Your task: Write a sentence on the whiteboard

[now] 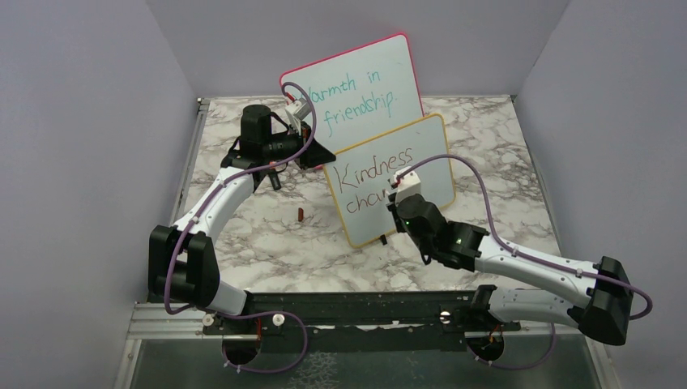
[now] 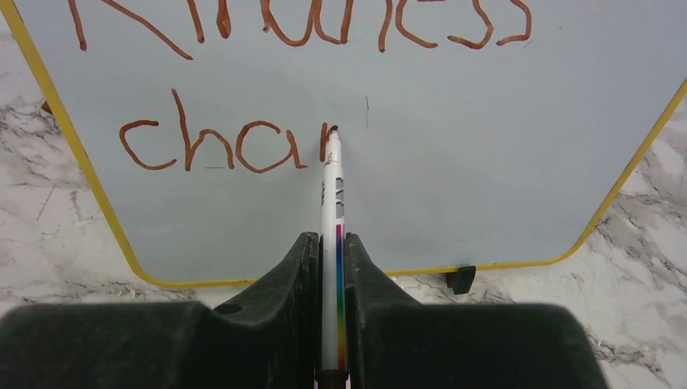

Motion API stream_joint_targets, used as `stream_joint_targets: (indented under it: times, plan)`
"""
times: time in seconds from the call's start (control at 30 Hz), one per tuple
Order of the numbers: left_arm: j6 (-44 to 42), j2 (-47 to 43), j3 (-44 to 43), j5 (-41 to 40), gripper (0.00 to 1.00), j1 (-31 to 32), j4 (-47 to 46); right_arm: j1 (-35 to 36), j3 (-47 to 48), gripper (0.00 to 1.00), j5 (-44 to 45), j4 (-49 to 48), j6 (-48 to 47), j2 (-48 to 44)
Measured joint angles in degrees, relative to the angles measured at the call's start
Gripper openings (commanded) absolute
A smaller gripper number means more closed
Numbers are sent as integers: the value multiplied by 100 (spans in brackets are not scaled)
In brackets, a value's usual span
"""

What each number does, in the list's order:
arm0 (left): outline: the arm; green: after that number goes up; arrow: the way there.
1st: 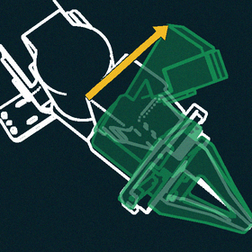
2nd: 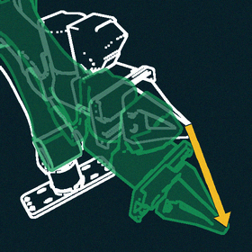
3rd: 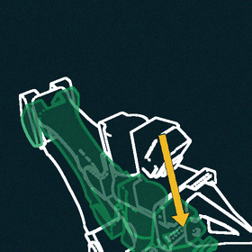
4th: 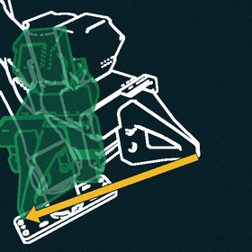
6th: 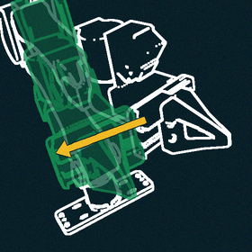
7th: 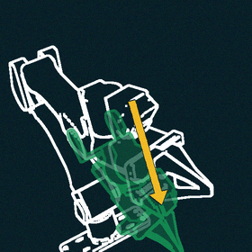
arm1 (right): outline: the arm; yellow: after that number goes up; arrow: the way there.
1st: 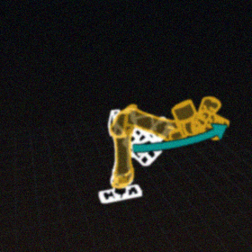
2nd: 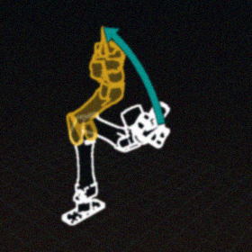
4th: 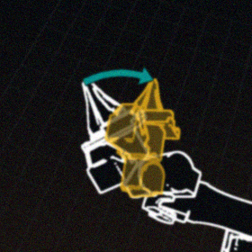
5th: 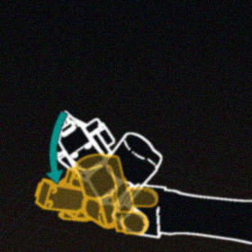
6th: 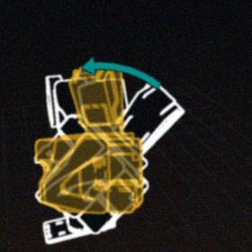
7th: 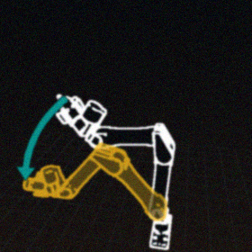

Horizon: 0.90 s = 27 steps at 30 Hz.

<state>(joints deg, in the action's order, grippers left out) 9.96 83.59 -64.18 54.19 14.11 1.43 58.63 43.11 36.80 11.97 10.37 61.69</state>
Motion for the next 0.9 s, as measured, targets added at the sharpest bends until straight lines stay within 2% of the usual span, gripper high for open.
stream_joint_targets:
  times: [0.9]
  plan:
    - [2,11,0,-4,0,2,-2,-212,-59,1,-94,474,308,-127]
